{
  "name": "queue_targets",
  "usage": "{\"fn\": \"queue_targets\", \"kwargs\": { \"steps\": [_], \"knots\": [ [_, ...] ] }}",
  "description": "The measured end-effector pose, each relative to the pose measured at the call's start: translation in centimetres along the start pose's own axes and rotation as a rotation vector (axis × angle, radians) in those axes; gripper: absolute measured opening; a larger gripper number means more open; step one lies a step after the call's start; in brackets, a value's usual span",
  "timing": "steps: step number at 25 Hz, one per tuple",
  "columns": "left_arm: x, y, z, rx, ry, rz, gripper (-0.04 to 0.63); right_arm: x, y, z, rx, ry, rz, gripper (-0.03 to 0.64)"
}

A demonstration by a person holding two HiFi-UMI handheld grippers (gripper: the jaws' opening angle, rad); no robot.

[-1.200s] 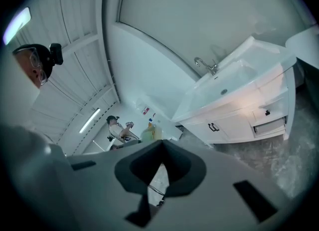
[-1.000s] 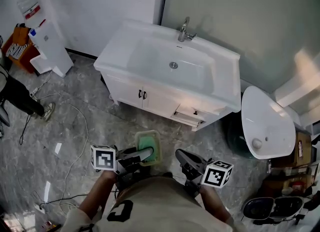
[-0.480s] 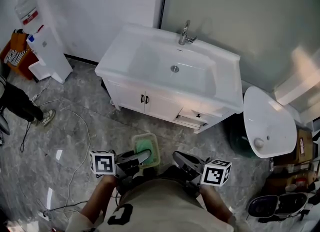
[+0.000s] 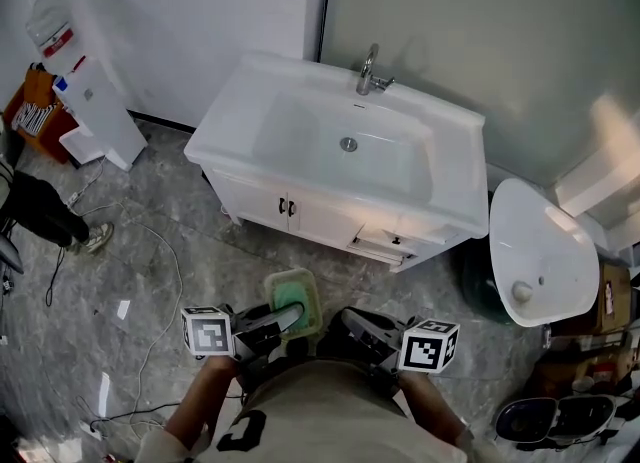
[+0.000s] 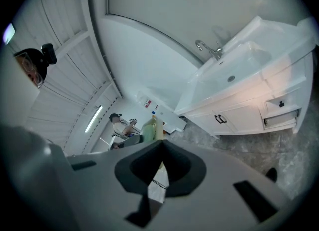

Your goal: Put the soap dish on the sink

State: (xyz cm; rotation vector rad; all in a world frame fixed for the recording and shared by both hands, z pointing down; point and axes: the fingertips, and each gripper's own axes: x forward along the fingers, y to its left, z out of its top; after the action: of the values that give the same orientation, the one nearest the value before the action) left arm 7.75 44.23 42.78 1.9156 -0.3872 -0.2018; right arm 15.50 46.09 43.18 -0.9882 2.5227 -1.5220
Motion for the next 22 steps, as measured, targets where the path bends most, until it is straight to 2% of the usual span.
{"fn": "queue_targets", "kwargs": {
  "steps": [5, 9, 15, 22],
  "knots": [
    [3.4, 1.5, 1.1, 0.056, 0.014, 0.031, 0.141, -0.6, -2.5, 2.9, 0.034, -0.023, 0.021, 0.009],
    [7.1, 0.1, 2.4, 0.013, 0.013, 0.008, 0.141, -1.4, -4.2, 5.6, 0.047, -0.037, 0.044, 0.009],
    [10.9, 1.8, 3.3, 0.045, 0.027, 0.086, 0.141, -2.7, -6.6, 8.8, 0.055, -0.036, 0.069, 0.009],
    [14.7, 1.1, 4.7, 0.02, -0.003, 0.103, 0.141, -3.4, -8.7, 11.9, 0.05, -0.002, 0.103, 0.009]
  ]
}}
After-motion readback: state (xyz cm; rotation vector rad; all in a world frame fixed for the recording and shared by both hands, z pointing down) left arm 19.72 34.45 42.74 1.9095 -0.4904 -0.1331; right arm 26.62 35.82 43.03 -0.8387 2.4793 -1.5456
